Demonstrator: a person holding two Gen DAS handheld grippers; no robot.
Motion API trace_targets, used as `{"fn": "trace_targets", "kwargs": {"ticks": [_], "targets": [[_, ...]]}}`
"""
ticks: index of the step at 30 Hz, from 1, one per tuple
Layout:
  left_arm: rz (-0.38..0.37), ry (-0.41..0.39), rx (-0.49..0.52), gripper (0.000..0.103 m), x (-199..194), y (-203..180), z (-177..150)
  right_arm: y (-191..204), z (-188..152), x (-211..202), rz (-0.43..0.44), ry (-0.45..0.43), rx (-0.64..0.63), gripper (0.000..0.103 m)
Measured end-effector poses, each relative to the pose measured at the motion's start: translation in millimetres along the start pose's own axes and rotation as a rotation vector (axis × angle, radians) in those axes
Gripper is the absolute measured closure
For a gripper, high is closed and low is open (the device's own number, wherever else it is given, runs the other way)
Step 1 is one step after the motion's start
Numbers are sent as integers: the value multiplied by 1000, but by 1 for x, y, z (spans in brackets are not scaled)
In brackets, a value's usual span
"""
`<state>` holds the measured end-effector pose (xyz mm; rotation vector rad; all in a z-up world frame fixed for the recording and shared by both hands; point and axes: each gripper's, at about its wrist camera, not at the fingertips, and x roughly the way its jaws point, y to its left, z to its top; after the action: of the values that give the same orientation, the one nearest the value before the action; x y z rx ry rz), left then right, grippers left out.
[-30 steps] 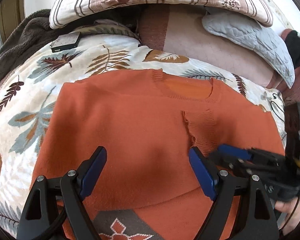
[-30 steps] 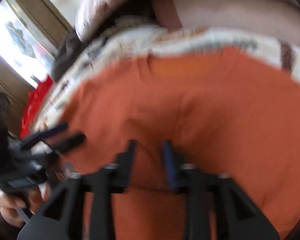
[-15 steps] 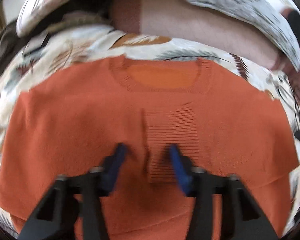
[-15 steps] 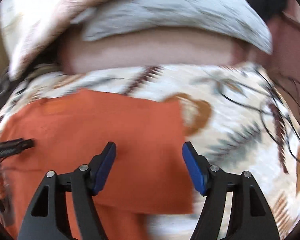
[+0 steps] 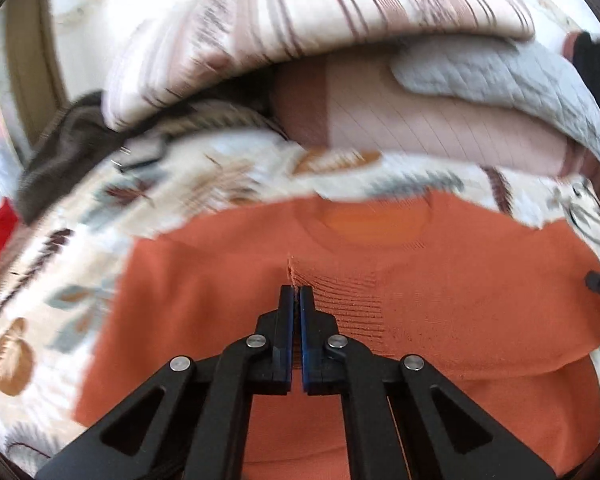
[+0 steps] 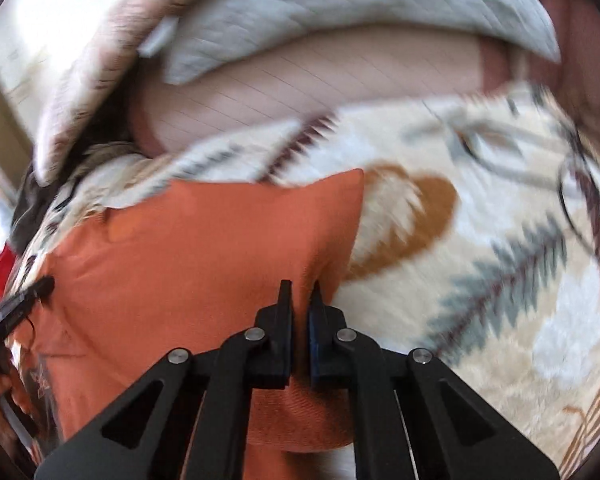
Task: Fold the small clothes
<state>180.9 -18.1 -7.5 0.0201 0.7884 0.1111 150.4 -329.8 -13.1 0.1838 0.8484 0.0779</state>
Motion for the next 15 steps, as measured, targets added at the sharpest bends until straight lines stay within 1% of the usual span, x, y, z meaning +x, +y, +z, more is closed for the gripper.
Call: {"fn": "trace_targets", "kwargs": {"ticks": [1, 3, 4, 6, 8, 9, 10, 11, 12, 13, 15], "targets": [[13, -6, -3, 102, -2, 6, 2, 10, 0, 5, 3, -2, -27, 96], [61, 20, 20, 102, 6, 14, 1, 20, -4, 20, 22, 31, -57, 95], [88, 55, 37, 102, 16, 17, -4, 22, -6, 30, 32, 54, -64, 95], [101, 112, 27, 102, 31, 27, -13, 29, -19, 53, 38, 134, -91, 92], [113, 131, 0, 103, 37, 35, -23, 36, -24, 54, 7, 117, -138, 90], [115, 129, -15, 103, 36, 41, -28, 37, -22, 51, 10, 120, -142, 85], [112, 126, -32, 103, 34, 48, -30, 35, -18, 45, 39, 109, -115, 75], [114, 121, -44, 103, 32, 53, -31, 31, -15, 41, 57, 91, -89, 69], [115, 114, -61, 103, 30, 58, -30, 28, -13, 35, 61, 74, -67, 58], [100, 113, -82, 103, 28, 64, -29, 22, -10, 29, 54, 52, -40, 51], [68, 108, -107, 103, 25, 68, -26, 10, -5, 22, 30, 34, -4, 49]]}}
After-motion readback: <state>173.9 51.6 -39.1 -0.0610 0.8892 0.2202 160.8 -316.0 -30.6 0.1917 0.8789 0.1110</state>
